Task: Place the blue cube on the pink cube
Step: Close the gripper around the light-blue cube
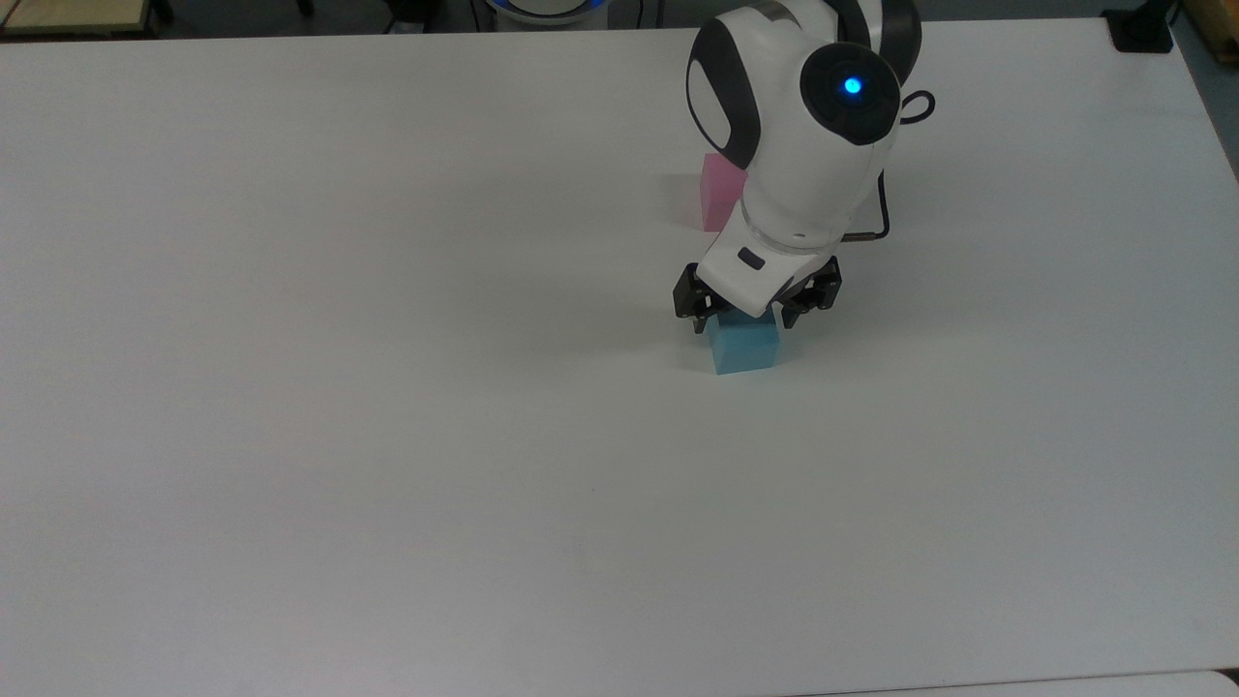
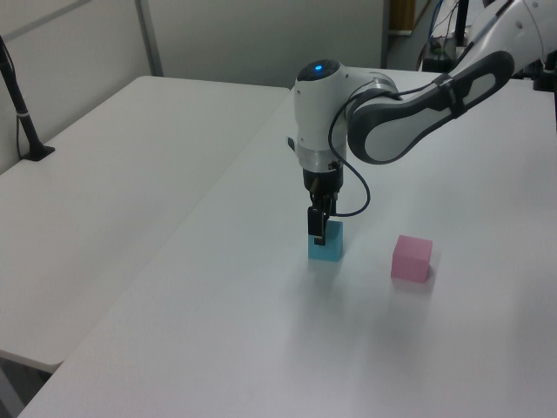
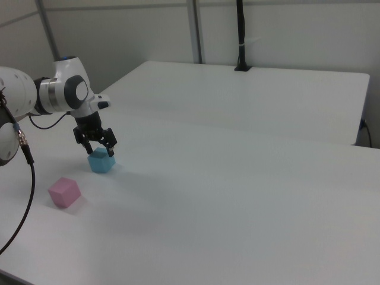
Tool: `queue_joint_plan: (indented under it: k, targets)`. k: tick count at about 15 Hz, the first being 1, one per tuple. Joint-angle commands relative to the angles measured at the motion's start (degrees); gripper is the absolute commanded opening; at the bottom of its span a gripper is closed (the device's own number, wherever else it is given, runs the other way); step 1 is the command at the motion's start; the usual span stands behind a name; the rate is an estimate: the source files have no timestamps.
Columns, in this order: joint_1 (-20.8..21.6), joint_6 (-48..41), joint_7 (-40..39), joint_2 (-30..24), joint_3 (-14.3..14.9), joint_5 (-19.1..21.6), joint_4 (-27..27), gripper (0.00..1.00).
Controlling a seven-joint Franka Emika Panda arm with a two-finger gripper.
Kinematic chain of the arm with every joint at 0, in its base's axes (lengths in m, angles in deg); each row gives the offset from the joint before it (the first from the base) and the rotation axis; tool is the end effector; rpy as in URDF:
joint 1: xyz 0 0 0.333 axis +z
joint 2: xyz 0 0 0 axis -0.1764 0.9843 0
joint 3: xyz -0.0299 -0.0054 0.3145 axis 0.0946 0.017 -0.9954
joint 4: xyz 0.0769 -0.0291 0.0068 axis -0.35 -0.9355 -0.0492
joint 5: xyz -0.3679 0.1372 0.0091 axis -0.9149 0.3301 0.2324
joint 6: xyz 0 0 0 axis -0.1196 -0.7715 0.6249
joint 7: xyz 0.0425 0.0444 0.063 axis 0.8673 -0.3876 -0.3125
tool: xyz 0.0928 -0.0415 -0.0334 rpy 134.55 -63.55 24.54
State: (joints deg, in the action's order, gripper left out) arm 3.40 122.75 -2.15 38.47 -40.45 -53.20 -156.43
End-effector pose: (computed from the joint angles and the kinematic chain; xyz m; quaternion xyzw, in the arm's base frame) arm 0.6601 0.2504 0.3444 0.9976 0.0603 0.0080 0.0340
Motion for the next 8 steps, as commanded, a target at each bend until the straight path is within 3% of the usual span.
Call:
queue_joint_plan:
  k: [1, 3, 7, 8]
  targets:
    - [0.85, 2.18, 1.02, 0.53, 0.52, -1.19, 0.78, 1.00]
    - [0.85, 2.88, 1.19, 0.97, 0.52, -1.19, 0.70, 0.99]
    - [1.11, 3.06, 1.11, 1.15, 0.52, -1.27, 0.70, 0.51]
    - [1.11, 3.06, 1.11, 1.24, 0.52, -1.36, 0.61, 0.46]
